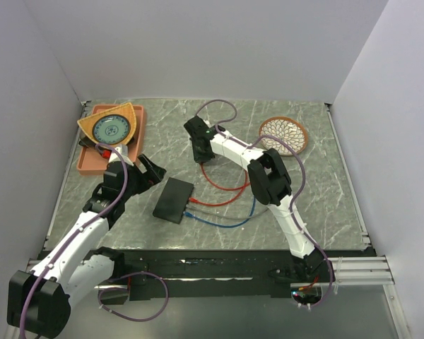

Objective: Insert the plug into the switch port

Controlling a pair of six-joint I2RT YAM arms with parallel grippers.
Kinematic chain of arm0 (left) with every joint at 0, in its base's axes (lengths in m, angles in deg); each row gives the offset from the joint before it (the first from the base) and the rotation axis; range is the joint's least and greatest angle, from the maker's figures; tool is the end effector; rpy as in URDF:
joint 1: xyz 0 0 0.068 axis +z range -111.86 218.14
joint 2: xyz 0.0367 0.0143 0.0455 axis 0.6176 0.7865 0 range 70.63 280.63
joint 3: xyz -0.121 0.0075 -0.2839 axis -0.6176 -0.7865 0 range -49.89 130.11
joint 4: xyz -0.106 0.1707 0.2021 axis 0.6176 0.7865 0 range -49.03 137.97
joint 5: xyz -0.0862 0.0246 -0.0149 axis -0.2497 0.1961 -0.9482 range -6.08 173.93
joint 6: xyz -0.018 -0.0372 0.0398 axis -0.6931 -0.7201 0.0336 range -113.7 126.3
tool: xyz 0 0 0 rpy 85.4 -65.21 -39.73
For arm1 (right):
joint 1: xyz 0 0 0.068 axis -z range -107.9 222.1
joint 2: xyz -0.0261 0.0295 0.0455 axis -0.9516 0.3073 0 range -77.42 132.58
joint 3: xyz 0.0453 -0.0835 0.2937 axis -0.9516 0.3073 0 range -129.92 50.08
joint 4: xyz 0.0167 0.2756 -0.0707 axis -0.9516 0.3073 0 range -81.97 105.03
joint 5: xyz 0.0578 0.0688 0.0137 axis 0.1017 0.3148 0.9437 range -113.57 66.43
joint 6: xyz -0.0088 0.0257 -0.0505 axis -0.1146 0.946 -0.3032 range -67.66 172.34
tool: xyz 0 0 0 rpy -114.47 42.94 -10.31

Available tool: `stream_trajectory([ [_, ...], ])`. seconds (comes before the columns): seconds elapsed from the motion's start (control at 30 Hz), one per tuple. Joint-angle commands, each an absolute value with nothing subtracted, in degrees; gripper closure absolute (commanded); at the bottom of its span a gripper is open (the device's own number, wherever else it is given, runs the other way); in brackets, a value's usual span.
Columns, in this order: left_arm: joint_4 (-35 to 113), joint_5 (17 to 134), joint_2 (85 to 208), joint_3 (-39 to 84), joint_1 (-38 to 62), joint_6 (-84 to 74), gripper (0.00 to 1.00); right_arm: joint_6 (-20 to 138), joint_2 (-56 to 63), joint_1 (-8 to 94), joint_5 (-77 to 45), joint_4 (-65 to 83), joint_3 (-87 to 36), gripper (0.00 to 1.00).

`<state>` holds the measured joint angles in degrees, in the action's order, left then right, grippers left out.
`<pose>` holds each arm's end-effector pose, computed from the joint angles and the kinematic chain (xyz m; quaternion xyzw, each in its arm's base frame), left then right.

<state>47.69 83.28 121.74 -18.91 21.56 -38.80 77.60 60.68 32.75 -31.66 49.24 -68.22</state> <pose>0.1986 -0.0597 0.2593 -0.2070 0.8264 -0.2725 0.4471 0.4472 0.3595 0.1795 -0.1010 0.9606 0.0757 0.2475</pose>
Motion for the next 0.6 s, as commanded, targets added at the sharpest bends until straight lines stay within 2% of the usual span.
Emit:
stream_trajectory([
  [0.0,46.77,82.61,120.90,-17.90,21.79,-38.09,0.02,76.86,62.93,32.20,-31.74,51.18,-72.61,1.00],
  [0.27,48.18,83.31,119.59,-18.25,21.79,-38.00,0.02,70.55,59.26,32.11,-29.45,48.99,-71.66,1.00],
  [0.57,46.60,81.73,119.50,-19.48,21.79,-39.75,0.02,62.45,38.35,31.58,-31.48,39.77,-55.59,1.00],
])
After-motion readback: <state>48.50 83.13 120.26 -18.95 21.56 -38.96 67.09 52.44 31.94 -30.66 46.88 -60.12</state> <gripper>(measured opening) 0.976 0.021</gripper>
